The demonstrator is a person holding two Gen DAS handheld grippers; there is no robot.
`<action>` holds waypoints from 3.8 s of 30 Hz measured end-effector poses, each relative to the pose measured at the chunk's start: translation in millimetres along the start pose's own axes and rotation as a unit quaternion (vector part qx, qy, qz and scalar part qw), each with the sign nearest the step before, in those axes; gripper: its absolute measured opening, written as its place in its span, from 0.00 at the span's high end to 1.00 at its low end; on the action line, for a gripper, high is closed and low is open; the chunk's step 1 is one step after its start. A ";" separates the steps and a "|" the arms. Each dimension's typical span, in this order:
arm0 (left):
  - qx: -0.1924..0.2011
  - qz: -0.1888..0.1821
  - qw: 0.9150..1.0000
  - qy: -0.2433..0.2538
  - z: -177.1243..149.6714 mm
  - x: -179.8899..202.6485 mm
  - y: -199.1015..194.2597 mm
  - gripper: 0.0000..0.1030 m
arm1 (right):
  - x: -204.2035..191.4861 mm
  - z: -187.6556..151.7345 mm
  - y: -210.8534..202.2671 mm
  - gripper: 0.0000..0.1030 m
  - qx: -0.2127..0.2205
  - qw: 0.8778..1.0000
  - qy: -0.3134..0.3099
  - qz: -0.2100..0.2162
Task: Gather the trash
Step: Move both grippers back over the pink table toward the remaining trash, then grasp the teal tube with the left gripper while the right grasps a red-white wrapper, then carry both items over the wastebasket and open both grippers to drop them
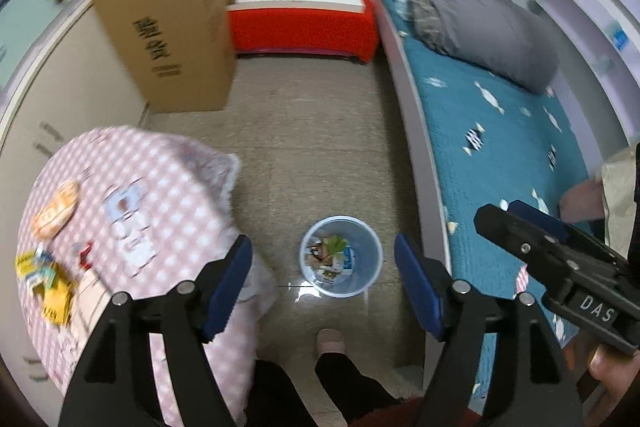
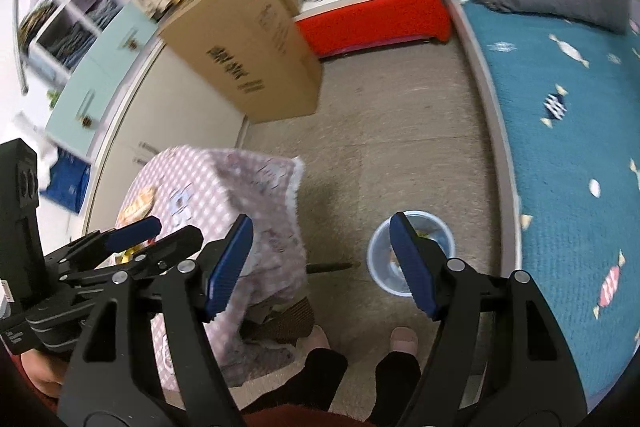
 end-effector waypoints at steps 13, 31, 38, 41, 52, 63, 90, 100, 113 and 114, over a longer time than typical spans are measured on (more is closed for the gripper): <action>0.002 0.045 0.993 -0.113 -45.9 -226.8 -47.8 0.29 | -200.9 -46.8 83.7 0.32 -0.060 0.994 -0.088 0.037; -0.060 -0.035 0.949 -0.308 -101.3 -443.4 -4.3 0.32 | -351.4 -108.4 196.9 0.33 -0.118 0.987 -0.105 0.012; -0.076 -0.058 0.943 -0.318 -100.7 -449.3 21.3 0.59 | -365.3 -109.8 227.0 0.43 -0.130 0.984 -0.124 -0.007; -0.066 -0.062 0.945 -0.313 -96.9 -451.5 19.0 0.68 | -369.1 -113.0 240.0 0.47 -0.140 0.980 -0.142 -0.015; -0.027 -0.054 0.953 -0.297 -85.3 -443.5 -13.1 0.83 | -378.3 -120.1 257.1 0.74 -0.145 0.972 -0.183 0.001; 0.028 -0.053 0.967 -0.246 -46.5 -363.2 -52.1 0.83 | -331.8 -73.1 175.1 0.75 -0.088 0.987 -0.127 0.053; -0.008 -0.124 0.990 -0.063 25.6 19.8 23.6 0.83 | 13.7 0.9 11.6 0.49 -0.015 1.000 0.021 -0.005; -0.032 -0.113 0.992 -0.045 30.5 51.3 39.7 0.83 | 46.9 10.3 5.8 0.44 -0.011 0.999 0.043 -0.012; -0.053 -0.118 0.991 -0.011 32.5 89.9 56.5 0.83 | 83.3 13.0 -10.2 0.37 0.007 0.997 0.077 -0.024; -0.054 -0.119 0.991 -0.010 32.3 92.2 57.2 0.83 | 85.8 13.1 -11.9 0.36 0.009 0.996 0.080 -0.025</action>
Point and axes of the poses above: each gripper's, at about its wrist camera, not at the fingertips, and y roughly the way its jaws point, x to its right, z to its top, the point moved 7 cm from there along y, roughly the way its jaws point, and after that the axes turned 5 degrees about -z, right-handed, at the moved point
